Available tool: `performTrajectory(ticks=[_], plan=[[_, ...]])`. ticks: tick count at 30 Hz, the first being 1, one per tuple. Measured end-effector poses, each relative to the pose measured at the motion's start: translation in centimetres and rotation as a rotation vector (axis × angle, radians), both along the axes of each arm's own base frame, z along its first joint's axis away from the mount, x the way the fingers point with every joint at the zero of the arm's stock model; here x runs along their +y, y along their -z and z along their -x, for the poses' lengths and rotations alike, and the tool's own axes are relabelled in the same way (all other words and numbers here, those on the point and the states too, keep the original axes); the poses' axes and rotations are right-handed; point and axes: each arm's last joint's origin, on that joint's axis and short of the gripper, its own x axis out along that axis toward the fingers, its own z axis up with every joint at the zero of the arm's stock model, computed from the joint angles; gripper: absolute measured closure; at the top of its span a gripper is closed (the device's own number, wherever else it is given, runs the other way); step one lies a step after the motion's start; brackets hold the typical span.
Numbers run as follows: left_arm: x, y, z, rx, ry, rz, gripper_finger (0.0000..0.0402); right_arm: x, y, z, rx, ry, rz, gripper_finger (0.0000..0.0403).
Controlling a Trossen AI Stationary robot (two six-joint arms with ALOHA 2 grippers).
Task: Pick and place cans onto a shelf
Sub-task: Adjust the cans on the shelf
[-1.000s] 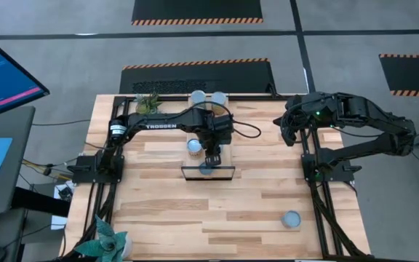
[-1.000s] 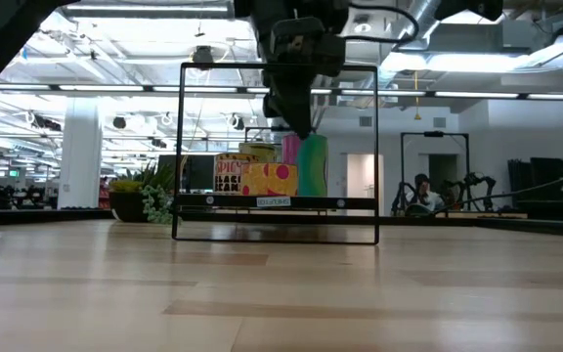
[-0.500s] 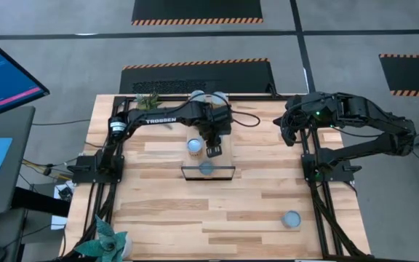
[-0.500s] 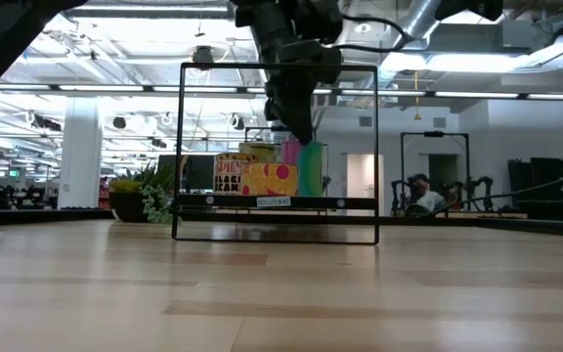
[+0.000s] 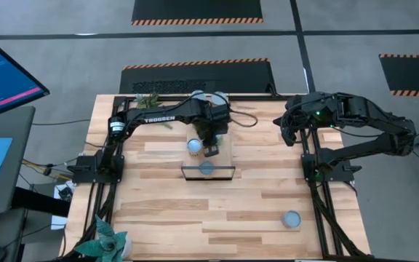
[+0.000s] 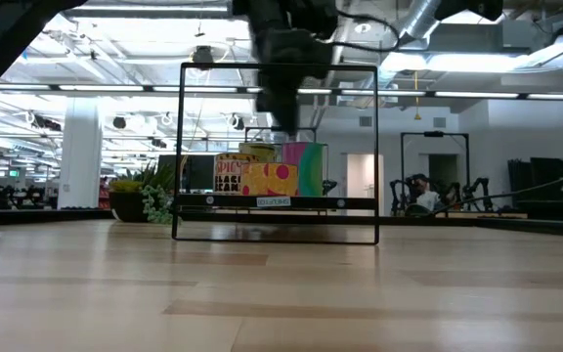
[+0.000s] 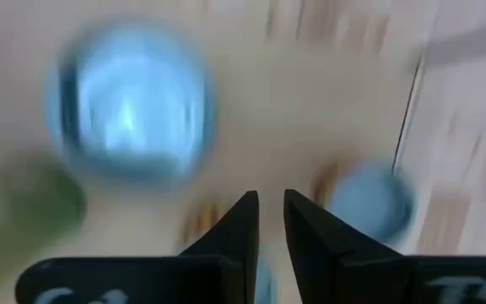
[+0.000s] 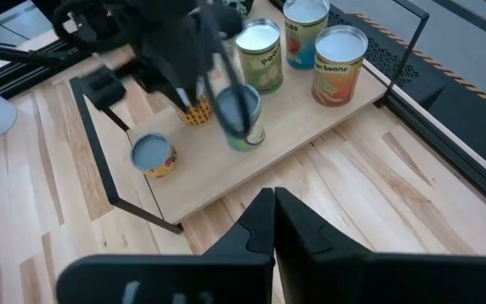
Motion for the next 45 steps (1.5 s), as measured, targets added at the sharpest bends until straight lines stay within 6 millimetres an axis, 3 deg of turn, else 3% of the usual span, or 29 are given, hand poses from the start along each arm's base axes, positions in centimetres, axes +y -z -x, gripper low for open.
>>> performTrajectory(ticks=[7,15,26,38,45], plan=[[-0.5,-0.8,3.2,0.302,0.018,-0.014,0.0356,0.0,0.0,0.0,0.000,0.001,-0.001,0.0377],[-0.8,-0.5,4.8,0.346,0.006,-0.037,0.0356,0.0,0.1,0.1,0.019,0.002,-0.003,0.0382],[-0.4,3.3,5.1,0.380,-0.010,-0.127,0.0356,0.0,0.2,0.2,0.023,0.000,-0.004,0.0375],[-0.3,3.4,4.6,0.342,-0.017,-0.160,0.0356,0.0,0.4,0.3,0.051,0.000,-0.008,0.0381],[-1.2,3.5,4.3,0.316,-0.006,-0.112,0.0356,0.0,0.4,0.3,0.051,0.000,-0.007,0.0377]])
